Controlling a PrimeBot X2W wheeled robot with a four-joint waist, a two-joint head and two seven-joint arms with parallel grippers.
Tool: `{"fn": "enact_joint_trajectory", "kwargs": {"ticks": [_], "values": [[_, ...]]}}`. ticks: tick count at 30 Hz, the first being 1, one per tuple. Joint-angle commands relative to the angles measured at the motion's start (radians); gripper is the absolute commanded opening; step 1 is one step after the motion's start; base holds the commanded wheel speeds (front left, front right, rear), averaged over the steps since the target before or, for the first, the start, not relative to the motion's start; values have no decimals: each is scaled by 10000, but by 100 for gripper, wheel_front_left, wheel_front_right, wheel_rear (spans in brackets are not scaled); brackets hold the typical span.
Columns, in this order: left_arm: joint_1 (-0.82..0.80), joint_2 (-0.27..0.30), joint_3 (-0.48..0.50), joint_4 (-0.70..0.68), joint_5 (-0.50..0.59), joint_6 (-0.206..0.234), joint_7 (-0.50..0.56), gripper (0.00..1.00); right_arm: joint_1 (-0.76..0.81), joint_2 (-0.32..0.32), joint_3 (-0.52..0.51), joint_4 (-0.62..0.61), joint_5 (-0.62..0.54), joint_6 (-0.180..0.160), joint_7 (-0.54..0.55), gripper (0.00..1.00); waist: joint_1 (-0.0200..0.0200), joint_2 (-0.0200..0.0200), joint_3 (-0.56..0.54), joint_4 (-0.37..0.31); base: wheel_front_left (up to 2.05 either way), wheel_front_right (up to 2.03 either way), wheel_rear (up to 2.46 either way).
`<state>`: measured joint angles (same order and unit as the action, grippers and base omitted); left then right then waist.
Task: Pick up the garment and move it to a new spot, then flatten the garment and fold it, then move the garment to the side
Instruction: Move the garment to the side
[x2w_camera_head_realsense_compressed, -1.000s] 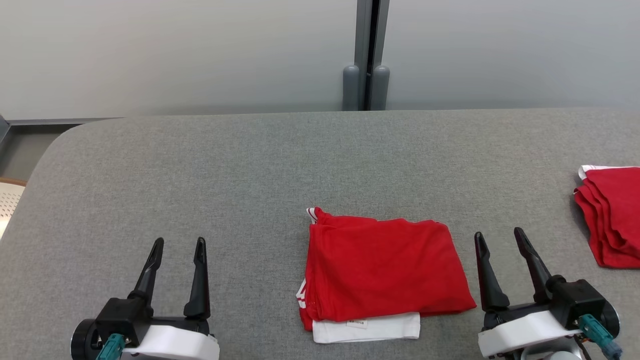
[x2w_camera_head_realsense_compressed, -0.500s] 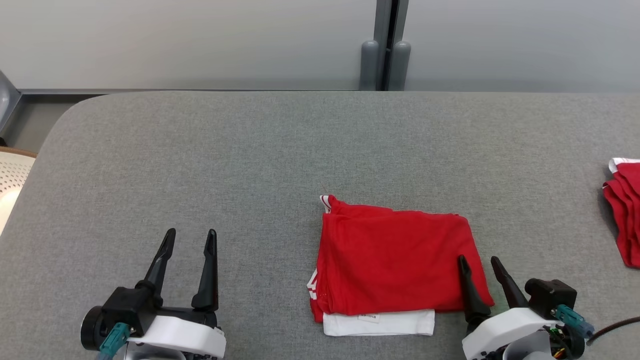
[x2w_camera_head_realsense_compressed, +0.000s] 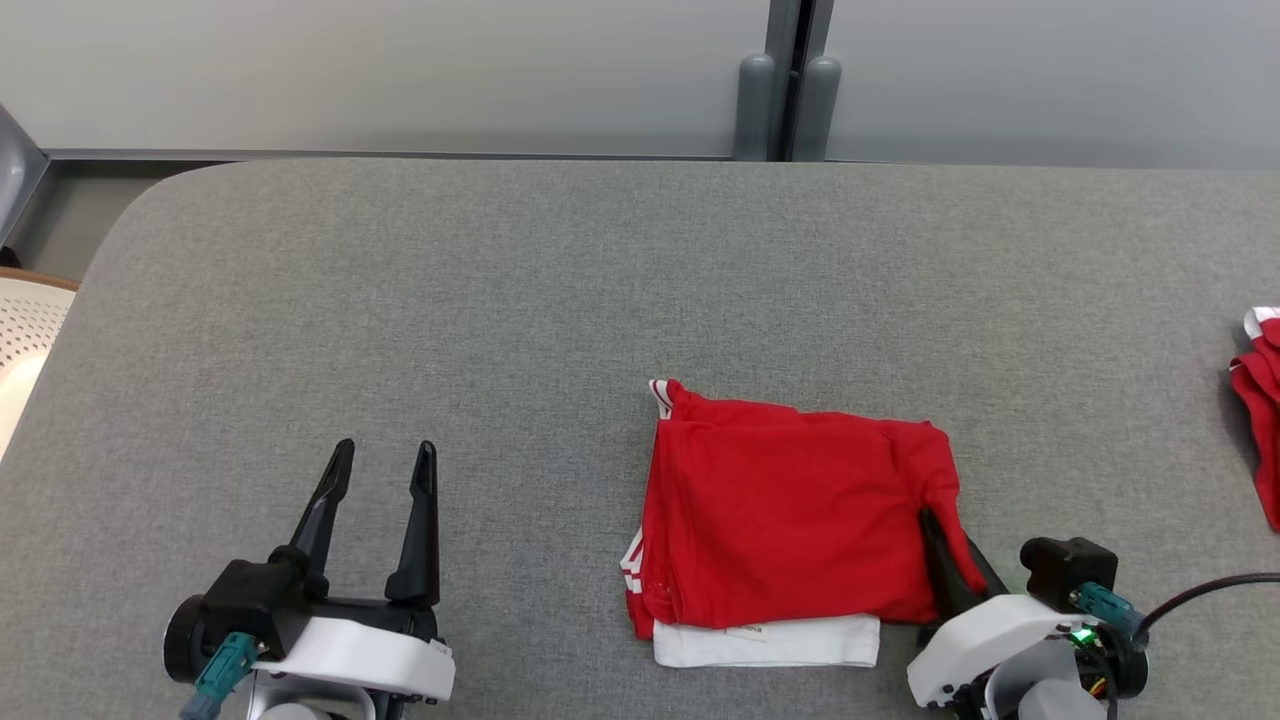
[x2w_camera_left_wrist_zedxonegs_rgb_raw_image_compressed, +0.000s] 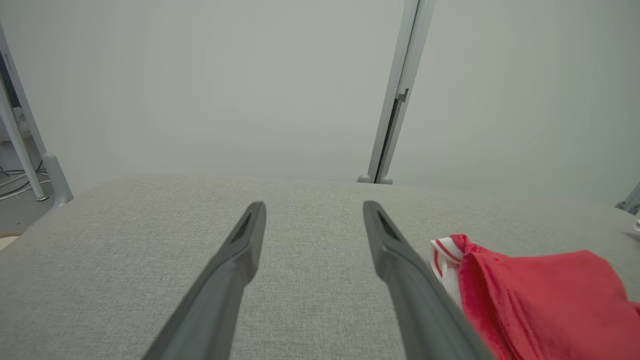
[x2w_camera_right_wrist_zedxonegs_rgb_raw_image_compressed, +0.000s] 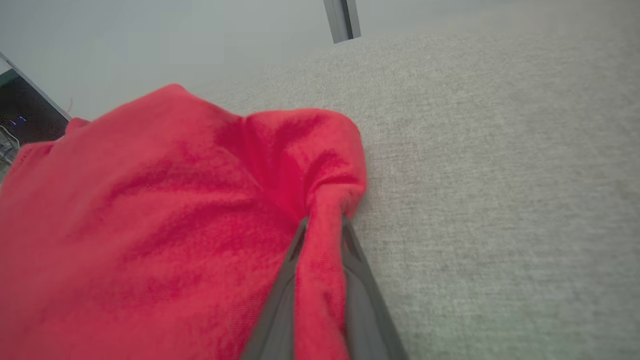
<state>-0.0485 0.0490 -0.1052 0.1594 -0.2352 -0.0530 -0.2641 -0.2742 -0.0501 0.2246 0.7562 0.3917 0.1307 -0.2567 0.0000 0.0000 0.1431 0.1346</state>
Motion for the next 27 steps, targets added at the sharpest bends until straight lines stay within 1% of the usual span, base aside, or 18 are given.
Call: {"fn": "enact_joint_trajectory", "kwargs": {"ticks": [1,5,6,9,14,17,21,24,27], "values": [[-195,36,1,-143,-75,-25,2,100,-186,-14,-21,-16,-439,2,-82,0,0,0,-16,-102,0,0,0],[-259,34,-62,-331,-110,-36,2,100,-423,-270,-66,-674,-1664,0,-102,0,0,0,-29,-399,0,0,0],[-259,34,-62,-331,-110,-36,2,100,-423,-270,-66,-674,-1664,0,-102,0,0,0,-29,-399,0,0,0],[-291,34,-125,-436,-102,-73,2,100,-483,-493,83,-1460,-2569,0,-94,0,0,0,25,-712,0,0,0],[-474,36,-275,-632,20,-168,2,100,-951,-1320,599,-2643,-3581,-1,-97,0,0,0,327,-1453,0,0,0],[-619,34,-300,-745,165,-250,4,100,-1440,-1984,979,-3081,-3814,-1,-96,0,0,0,655,-1989,0,0,0],[-949,37,-267,-852,454,-395,4,100,-2239,-2949,1359,-3350,-3692,-5,-97,0,0,0,1238,-2695,0,0,0],[-1287,39,-303,-883,727,-531,2,100,-2872,-3716,1399,-3337,-3527,-8,-97,0,0,0,1783,-3120,0,0,0],[-1675,208,-486,-976,1107,-662,2,100,-3416,-4275,1237,-3221,-3316,-8,-98,0,0,0,2298,-3484,0,0,0]]}}
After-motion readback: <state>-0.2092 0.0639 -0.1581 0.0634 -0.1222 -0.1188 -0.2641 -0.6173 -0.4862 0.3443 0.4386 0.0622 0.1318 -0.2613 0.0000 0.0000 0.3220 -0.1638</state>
